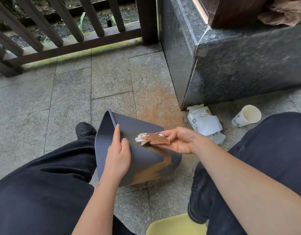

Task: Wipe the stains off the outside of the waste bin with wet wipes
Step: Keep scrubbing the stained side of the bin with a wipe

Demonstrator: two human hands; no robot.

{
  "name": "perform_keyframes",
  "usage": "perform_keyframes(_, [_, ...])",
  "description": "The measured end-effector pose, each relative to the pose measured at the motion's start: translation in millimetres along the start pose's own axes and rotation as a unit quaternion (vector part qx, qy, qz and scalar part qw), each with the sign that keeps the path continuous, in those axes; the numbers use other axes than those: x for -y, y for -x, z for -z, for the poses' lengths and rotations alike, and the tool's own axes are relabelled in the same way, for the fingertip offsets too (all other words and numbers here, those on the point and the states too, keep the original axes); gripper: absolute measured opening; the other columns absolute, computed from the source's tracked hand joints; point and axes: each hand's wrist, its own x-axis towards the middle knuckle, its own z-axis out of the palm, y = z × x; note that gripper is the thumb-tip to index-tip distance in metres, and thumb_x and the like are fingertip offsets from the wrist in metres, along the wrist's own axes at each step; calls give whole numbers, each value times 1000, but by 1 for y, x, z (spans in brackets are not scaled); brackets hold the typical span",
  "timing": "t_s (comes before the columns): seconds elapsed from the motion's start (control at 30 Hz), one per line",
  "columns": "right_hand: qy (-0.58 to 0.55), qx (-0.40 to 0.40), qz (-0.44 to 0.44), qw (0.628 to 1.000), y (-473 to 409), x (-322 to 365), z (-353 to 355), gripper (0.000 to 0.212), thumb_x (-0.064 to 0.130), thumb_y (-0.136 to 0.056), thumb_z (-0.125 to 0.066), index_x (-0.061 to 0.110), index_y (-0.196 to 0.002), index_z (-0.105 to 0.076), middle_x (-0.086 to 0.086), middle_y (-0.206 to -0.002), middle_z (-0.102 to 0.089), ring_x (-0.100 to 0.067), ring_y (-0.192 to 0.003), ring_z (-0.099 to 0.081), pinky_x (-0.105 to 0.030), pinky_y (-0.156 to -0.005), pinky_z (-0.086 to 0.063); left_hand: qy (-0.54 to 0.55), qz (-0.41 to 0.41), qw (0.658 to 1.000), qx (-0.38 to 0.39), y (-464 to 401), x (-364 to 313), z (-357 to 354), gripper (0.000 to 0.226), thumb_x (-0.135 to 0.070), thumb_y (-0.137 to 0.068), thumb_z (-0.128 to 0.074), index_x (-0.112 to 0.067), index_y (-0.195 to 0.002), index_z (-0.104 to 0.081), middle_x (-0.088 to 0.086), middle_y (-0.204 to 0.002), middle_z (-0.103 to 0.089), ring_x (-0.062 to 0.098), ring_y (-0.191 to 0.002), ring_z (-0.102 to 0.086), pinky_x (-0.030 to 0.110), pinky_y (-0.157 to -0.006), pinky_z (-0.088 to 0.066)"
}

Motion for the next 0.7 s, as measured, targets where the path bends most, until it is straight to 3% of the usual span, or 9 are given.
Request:
perform_keyframes(0.13, [38, -56, -30, 997, -3, 2, 0, 64, -24, -76, -16, -17, -130, -50, -35, -129, -57, -38, -119, -61, -38, -98, -53, 1, 6, 1000, -3, 1, -3, 1, 56, -26, -102, -31, -30, -157, -20, -65, -71, -37, -37, -67, -39, -10, -62, -27])
perform_keyframes(0.2, [134, -115, -30, 984, -5, 6, -8, 60, -22, -81, -19, -14, -127, -56, -30, -123, -63, -32, -113, -66, -35, -96, -54, -5, 6, 1000, -1, 2, -5, 0, 55, -26, -102, -32, -31, -156, -20, -63, -67, -37, -36, -64, -40, -10, -62, -27])
perform_keyframes(0.23, [244, -162, -12, 956, -6, 9, -14, 53, -18, -85, -27, -9, -123, -62, -25, -117, -68, -26, -104, -69, -30, -90, -56, -8, 5, 1000, 2, 2, -5, 0, 56, -26, -102, -31, -31, -156, -20, -62, -65, -38, -35, -63, -41, -10, -62, -28])
perform_keyframes(0.3, [521, -250, 44, 815, -10, 15, -30, 36, -2, -92, -46, 6, -113, -74, -16, -110, -72, -16, -83, -68, -18, -71, -53, -13, 0, 1000, 9, 2, -6, -2, 56, -28, -102, -31, -34, -156, -18, -59, -63, -40, -32, -62, -42, -8, -61, -30])
perform_keyframes(0.33, [606, -267, 76, 745, -14, 17, -37, 32, 3, -92, -50, 11, -109, -76, -11, -113, -72, -15, -83, -66, -16, -69, -50, -13, -3, 1000, 13, 2, -6, -4, 56, -30, -102, -31, -36, -156, -18, -56, -62, -43, -29, -62, -44, -6, -61, -32])
perform_keyframes(0.43, [707, -283, 121, 637, -28, 13, -47, 29, 8, -92, -55, 21, -103, -78, -3, -118, -70, -21, -92, -65, -26, -83, -52, -11, -14, 1000, 24, 3, -5, -7, 57, -34, -100, -31, -42, -154, -16, -44, -59, -49, -16, -63, -52, 3, -60, -36])
perform_keyframes(0.53, [746, -256, 131, 601, -40, 3, -46, 30, 9, -92, -58, 28, -108, -76, -3, -116, -66, -26, -85, -66, -33, -79, -57, -10, -24, 999, 29, 5, -7, -8, 57, -36, -100, -31, -45, -153, -14, -45, -63, -51, -4, -69, -57, 6, -60, -38])
perform_keyframes(0.6, [763, -253, 146, 576, -44, 0, -39, 36, 9, -92, -56, 33, -113, -72, -3, -117, -63, -30, -87, -64, -30, -67, -51, -10, -24, 999, 28, 5, -7, -7, 57, -37, -100, -31, -47, -153, -14, -48, -64, -50, -1, -73, -57, 6, -61, -38])
perform_keyframes(0.7, [757, -257, 159, 579, -46, 3, -28, 44, 2, -89, -56, 35, -118, -65, -4, -126, -58, -31, -101, -63, -31, -72, -47, -9, -17, 1000, 18, 5, -6, -7, 56, -34, -102, -32, -45, -154, -15, -53, -66, -47, -20, -67, -52, -1, -63, -35])
